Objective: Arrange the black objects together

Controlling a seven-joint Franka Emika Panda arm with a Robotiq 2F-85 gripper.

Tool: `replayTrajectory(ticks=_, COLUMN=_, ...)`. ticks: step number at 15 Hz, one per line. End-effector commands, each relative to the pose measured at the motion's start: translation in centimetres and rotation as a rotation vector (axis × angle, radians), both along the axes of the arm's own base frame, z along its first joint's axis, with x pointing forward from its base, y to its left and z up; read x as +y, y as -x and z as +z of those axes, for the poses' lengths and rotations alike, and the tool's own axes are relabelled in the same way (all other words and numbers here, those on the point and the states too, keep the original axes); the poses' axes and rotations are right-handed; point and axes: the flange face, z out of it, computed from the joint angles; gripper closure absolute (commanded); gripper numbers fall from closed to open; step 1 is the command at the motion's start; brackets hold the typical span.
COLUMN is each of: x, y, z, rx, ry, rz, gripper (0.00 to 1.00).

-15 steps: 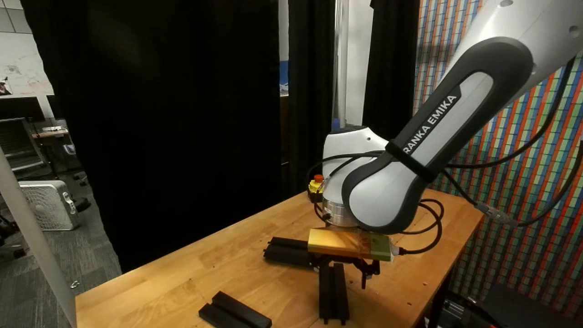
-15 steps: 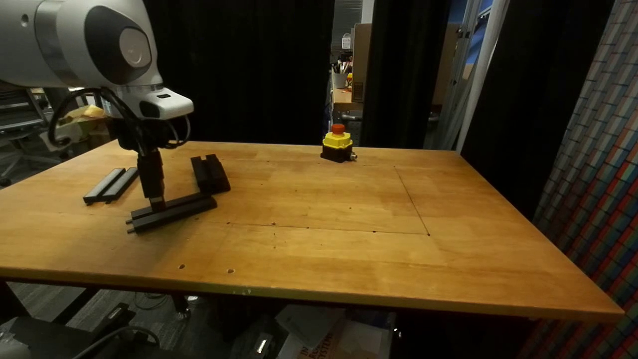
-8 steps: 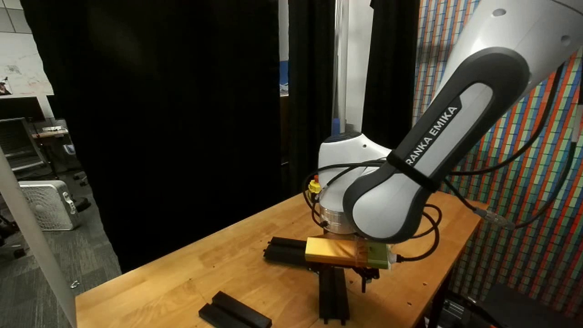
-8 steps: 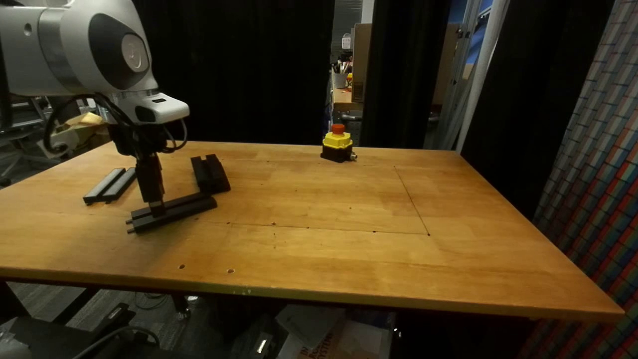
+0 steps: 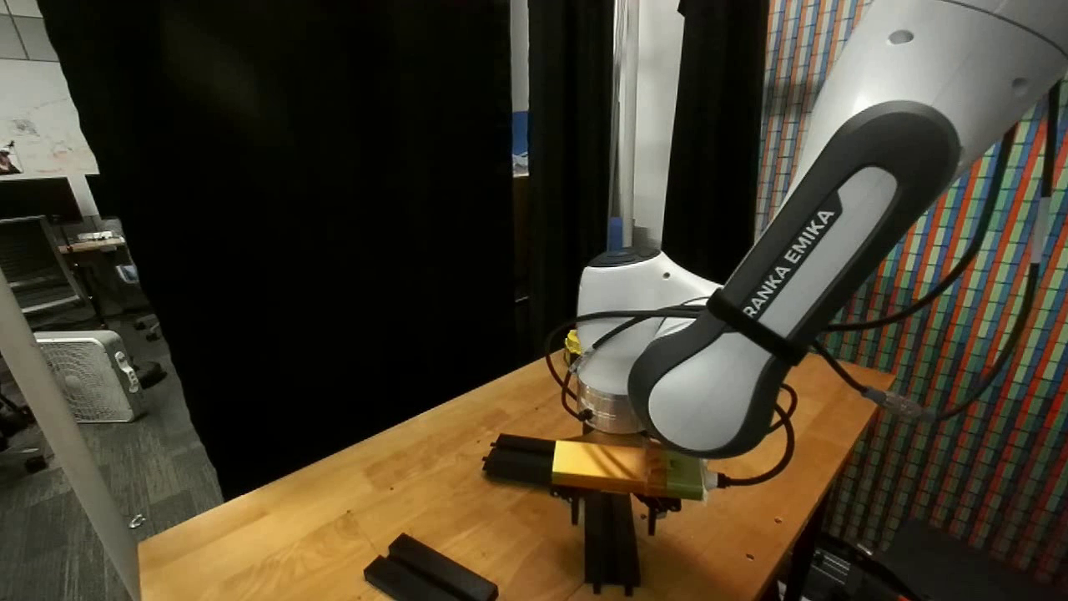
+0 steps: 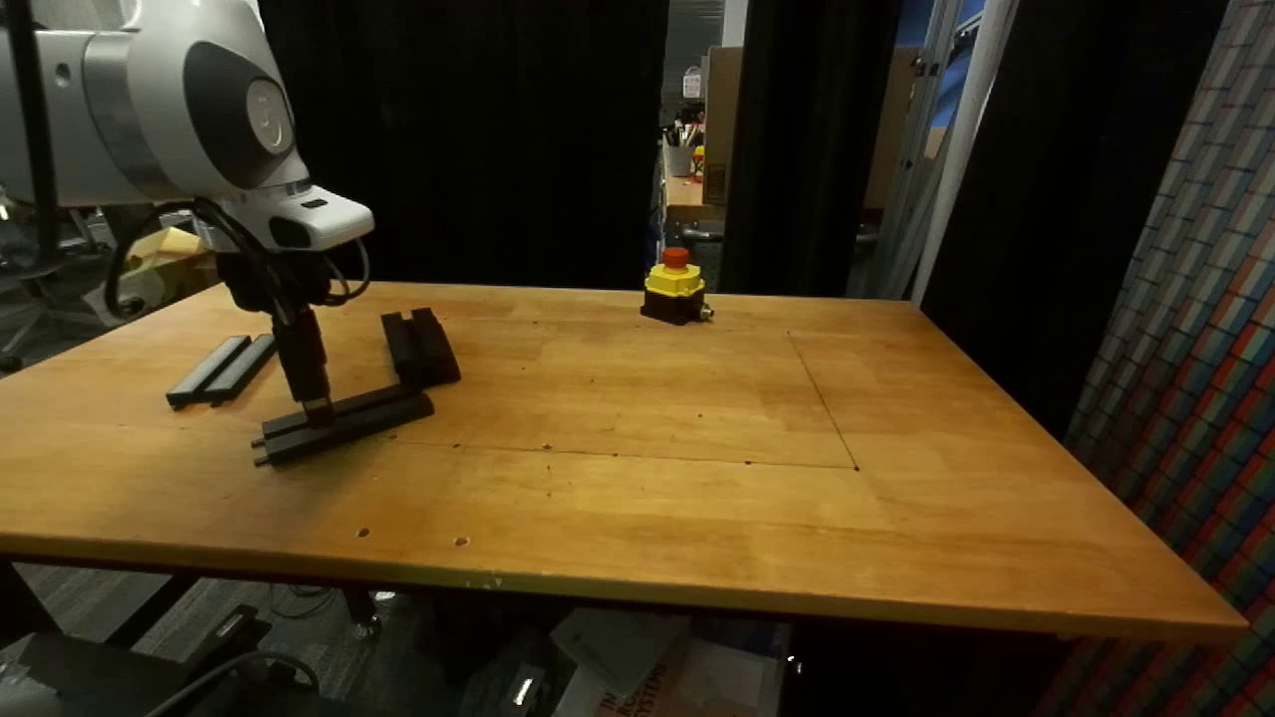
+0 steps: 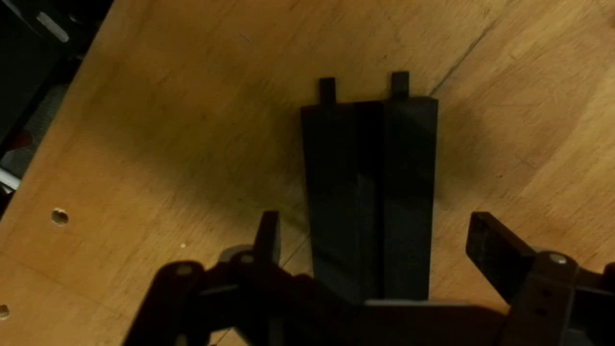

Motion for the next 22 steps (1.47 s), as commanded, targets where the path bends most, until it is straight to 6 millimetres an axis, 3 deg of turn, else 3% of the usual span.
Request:
replayTrajectory(ticks=1, x=0.5, y=-0.4, z=-0.6, rx=-0.018, ry=-0.004, rz=0.033, gripper=0.0)
replayTrajectory(ticks=12, x=0.6, y=-0.1, z=-2.8, rx=0.012, ry=0.026, rz=0.098, gripper=0.0)
replayTrajectory(ticks=13, x=0.6, y=-0.1, z=-2.8, rx=0.011, ry=0.027, rz=0.103, gripper=0.25)
replayTrajectory(ticks=14, x=0.5, y=-0.1, z=-2.9, rx=0.011, ry=0.03, rz=0.106, gripper=0.25)
replayTrajectory(ticks=17, x=0.3, y=-0.2, z=-2.8, rx=0.005, ry=0.022, rz=0.104, gripper=0.49)
replayTrajectory(ticks=18, x=0.3, y=-0.1, z=-2.7, rx=0.002, ry=0.02, rz=0.104, gripper=0.54)
replayTrajectory(ticks=22, x=-1.0, y=0.8, z=-2.4, rx=0.052, ry=0.034, rz=0.05, gripper=0.54)
